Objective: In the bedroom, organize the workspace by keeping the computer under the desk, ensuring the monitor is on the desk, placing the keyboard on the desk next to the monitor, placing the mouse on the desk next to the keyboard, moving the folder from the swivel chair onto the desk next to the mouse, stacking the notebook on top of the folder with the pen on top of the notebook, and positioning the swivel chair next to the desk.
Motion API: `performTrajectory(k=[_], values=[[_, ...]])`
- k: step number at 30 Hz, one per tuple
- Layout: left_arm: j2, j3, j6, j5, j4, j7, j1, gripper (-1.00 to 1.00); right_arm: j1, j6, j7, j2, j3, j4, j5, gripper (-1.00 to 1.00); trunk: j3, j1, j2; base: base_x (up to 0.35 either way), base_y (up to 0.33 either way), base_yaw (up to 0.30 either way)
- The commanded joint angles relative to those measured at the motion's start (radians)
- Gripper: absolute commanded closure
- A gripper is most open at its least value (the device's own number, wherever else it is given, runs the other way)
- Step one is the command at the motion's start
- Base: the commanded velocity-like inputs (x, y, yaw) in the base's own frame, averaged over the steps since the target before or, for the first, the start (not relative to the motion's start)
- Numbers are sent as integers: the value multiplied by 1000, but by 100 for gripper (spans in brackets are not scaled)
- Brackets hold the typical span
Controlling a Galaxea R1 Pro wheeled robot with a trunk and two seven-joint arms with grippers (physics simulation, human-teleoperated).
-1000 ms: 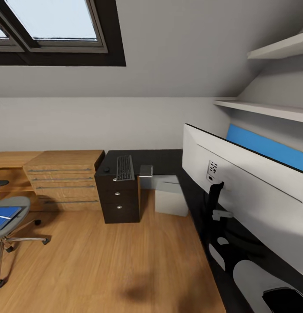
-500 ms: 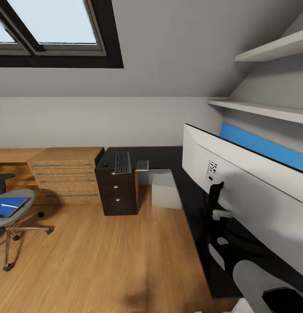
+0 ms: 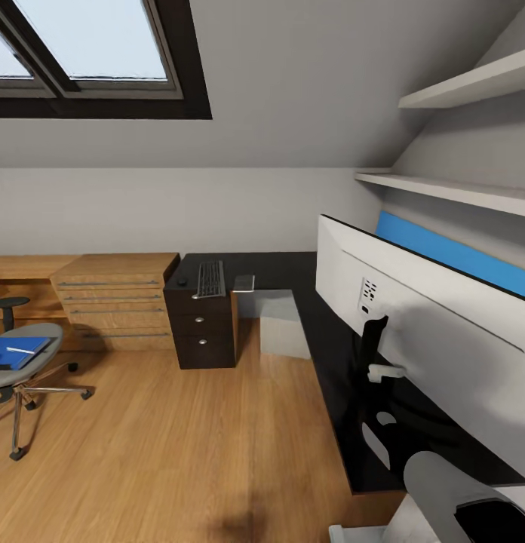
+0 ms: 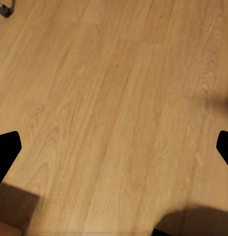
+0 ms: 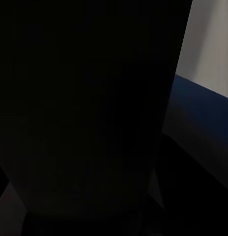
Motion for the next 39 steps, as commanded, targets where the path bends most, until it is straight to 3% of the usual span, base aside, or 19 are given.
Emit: performTrajectory(k=[1, 15, 33, 39], values=[[0, -9, -2, 6, 0, 5, 0, -100, -1, -4, -5, -1, 13, -1, -4, 100, -1, 0, -1, -3, -2, 0], [0, -8, 0, 7, 0, 6, 0, -100, -1, -2, -5, 0, 13, 0, -3, 100, -1, 0, -1, 0, -5, 0], [0, -7, -1, 9, 0, 6, 0, -100, 0, 11, 0, 1, 11, 6, -7, 100, -1, 0, -1, 0, -188, 0], [1, -5, -3, 9, 0, 10, 0, -100, -1, 58, 2, 2, 9, 7, -8, 100, -1, 0, -1, 0, -5, 0]])
